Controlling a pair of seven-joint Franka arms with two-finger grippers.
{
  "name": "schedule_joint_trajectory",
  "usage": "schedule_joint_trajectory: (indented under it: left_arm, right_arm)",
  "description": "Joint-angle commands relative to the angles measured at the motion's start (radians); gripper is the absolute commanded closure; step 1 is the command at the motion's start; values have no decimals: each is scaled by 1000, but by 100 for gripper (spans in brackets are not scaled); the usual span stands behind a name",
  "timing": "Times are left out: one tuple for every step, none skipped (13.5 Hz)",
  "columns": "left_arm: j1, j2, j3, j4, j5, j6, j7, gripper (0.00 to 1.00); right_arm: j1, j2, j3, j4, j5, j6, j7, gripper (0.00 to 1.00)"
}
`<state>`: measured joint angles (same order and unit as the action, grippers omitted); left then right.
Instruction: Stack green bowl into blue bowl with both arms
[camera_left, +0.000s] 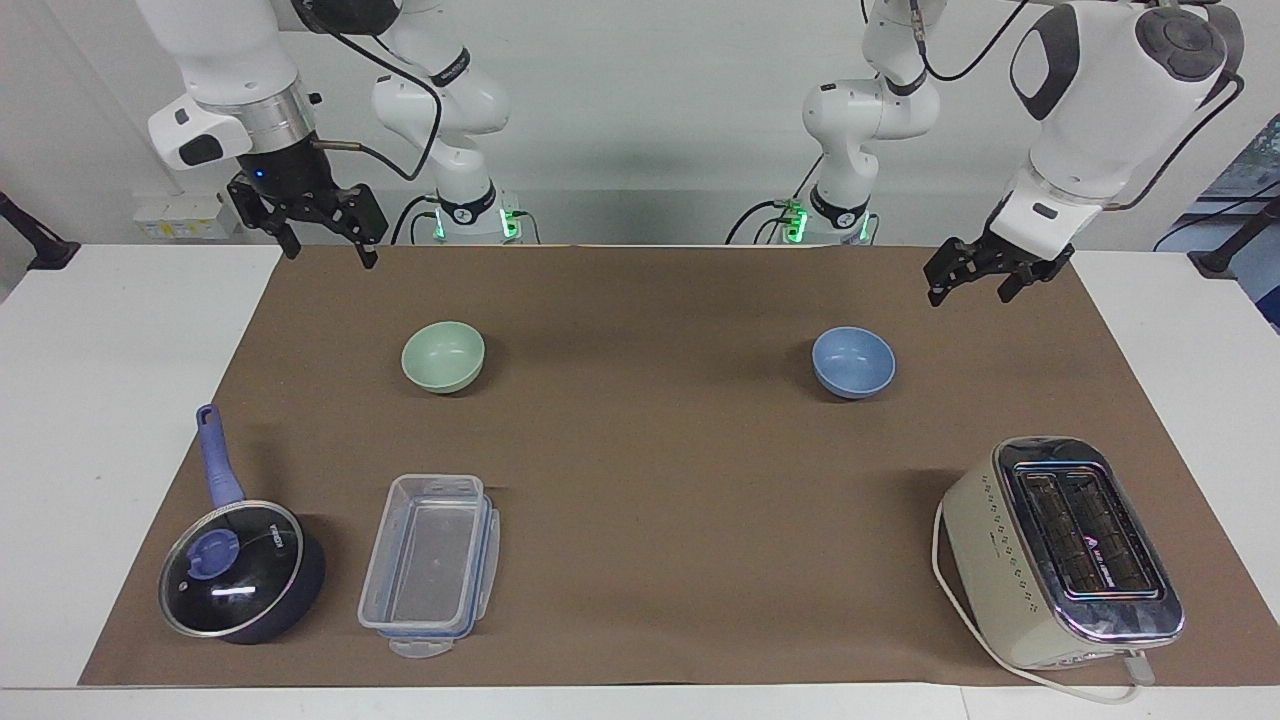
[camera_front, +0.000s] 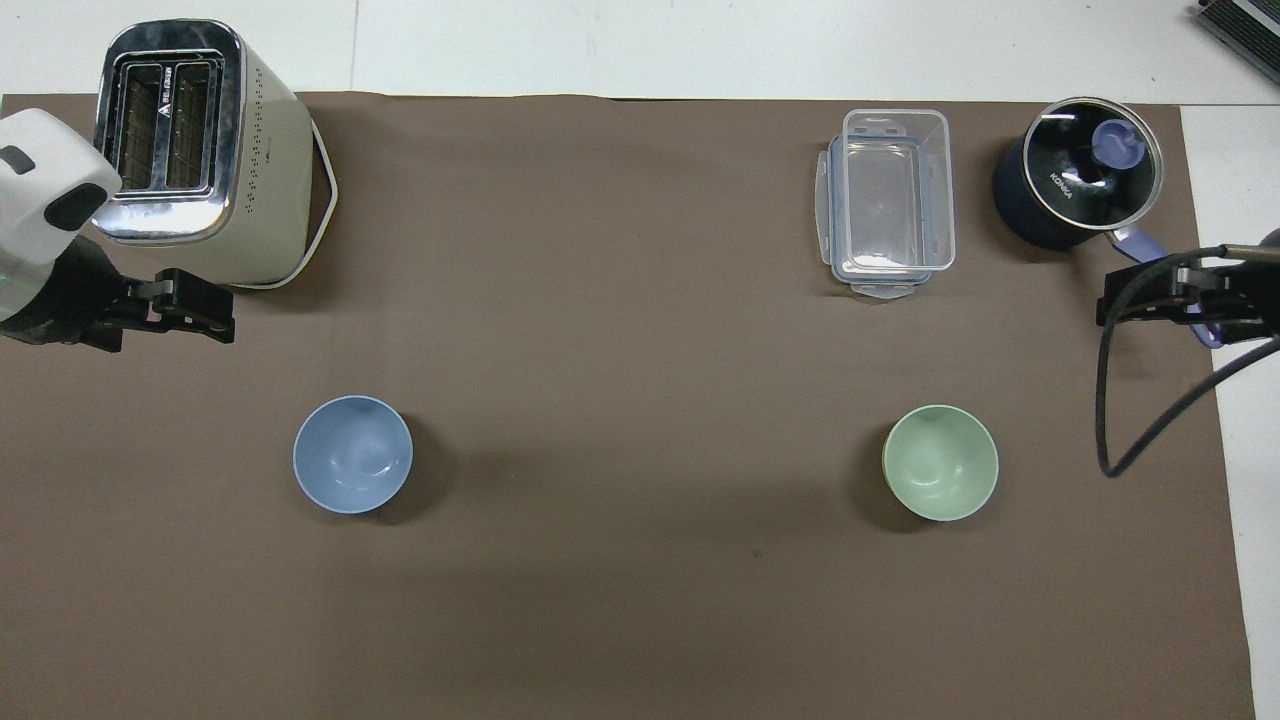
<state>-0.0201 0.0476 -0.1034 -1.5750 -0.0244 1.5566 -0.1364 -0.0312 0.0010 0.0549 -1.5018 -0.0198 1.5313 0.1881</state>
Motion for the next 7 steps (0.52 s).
schedule_joint_trajectory:
  left_arm:
    - [-3, -12, 5, -7, -9, 11, 1, 0]
    - [-4, -12, 5, -8, -9, 11, 1, 0]
    - [-4, -14, 5, -10, -9, 11, 1, 0]
    - [-4, -17, 5, -17, -9, 14, 1, 0]
    - [0, -18, 5, -25, -9, 23, 3, 0]
    - [2, -25, 5, -39, -15, 34, 4, 0]
    - [3, -35, 7, -57, -28, 49, 6, 0]
  right_arm:
    - [-9, -6, 2, 0, 23, 4, -1, 0]
    - [-9, -6, 2, -2, 23, 4, -1, 0]
    - [-9, -6, 2, -2, 23, 4, -1, 0]
    - [-9, -6, 2, -2, 23, 4, -1, 0]
    - [-9, -6, 2, -2, 23, 4, -1, 0]
    - [-9, -6, 2, -2, 23, 4, -1, 0]
    - [-9, -6, 2, -2, 23, 4, -2, 0]
